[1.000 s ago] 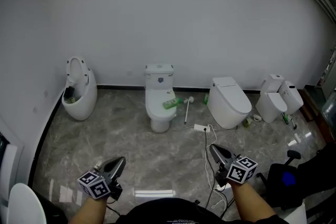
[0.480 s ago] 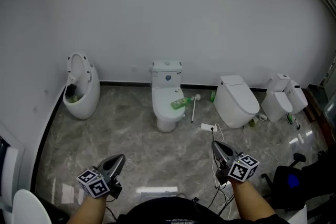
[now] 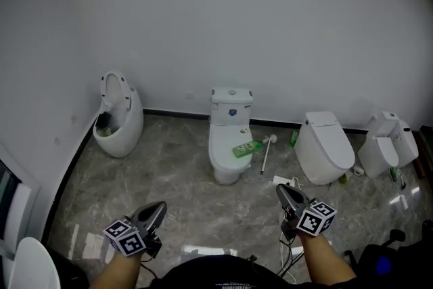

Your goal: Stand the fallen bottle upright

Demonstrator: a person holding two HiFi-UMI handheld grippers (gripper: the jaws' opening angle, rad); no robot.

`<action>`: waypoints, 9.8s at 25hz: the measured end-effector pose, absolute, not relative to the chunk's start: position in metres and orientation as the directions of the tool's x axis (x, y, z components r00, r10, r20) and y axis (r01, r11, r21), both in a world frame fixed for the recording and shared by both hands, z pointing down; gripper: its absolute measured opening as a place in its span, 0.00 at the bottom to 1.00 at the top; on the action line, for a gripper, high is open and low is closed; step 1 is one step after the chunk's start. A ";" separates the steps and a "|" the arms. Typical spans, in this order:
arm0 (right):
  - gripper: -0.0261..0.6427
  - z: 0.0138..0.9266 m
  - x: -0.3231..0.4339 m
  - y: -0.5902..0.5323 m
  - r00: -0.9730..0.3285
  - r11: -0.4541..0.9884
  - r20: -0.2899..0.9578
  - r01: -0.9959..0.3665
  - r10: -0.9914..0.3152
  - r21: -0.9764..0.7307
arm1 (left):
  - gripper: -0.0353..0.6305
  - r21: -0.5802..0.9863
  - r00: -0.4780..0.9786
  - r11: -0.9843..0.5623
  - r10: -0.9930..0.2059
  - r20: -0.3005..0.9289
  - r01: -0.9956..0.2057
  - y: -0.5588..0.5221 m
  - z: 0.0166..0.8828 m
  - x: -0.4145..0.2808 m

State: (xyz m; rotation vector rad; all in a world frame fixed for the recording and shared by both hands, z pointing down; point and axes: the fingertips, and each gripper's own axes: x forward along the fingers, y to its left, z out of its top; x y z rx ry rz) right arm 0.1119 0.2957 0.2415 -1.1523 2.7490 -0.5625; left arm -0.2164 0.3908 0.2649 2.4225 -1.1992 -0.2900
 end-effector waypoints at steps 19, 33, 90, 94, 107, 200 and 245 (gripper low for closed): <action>0.06 0.267 0.176 0.095 -0.698 0.623 0.096 -0.686 -0.710 -0.377 | 0.08 0.475 0.675 -0.591 -0.737 0.009 -0.652 0.169 0.285 -0.125; 0.06 0.257 0.087 -0.045 -0.564 0.497 0.087 -0.782 -0.821 -0.376 | 0.08 0.484 0.798 -0.694 -0.602 0.016 -0.533 -0.022 0.287 -0.221; 0.07 0.421 0.176 -0.494 -0.616 0.522 0.211 -0.769 -0.759 -0.370 | 0.08 0.484 0.731 -0.575 -0.642 0.233 -0.659 -0.396 0.442 -0.107; 0.08 0.511 0.195 -0.516 -0.587 0.451 0.271 -0.784 -0.763 -0.426 | 0.08 0.514 0.748 -0.562 -0.598 0.288 -0.648 -0.417 0.516 -0.090; 0.20 0.824 0.256 -0.535 -0.433 -0.020 0.481 -0.727 -0.762 -0.686 | 0.08 0.615 0.788 -0.500 -0.465 0.403 -0.609 -0.442 0.724 -0.046; 0.43 0.754 0.040 -0.508 -0.786 0.723 0.207 -0.618 -0.583 -0.309 | 0.08 0.633 0.787 -0.491 -0.509 0.349 -0.598 -0.434 0.765 -0.085; 0.05 0.262 0.131 -0.403 -0.756 0.716 -0.012 -0.615 -0.654 -0.331 | 0.08 0.444 0.763 -0.666 -0.643 0.064 -0.599 -0.345 0.288 -0.098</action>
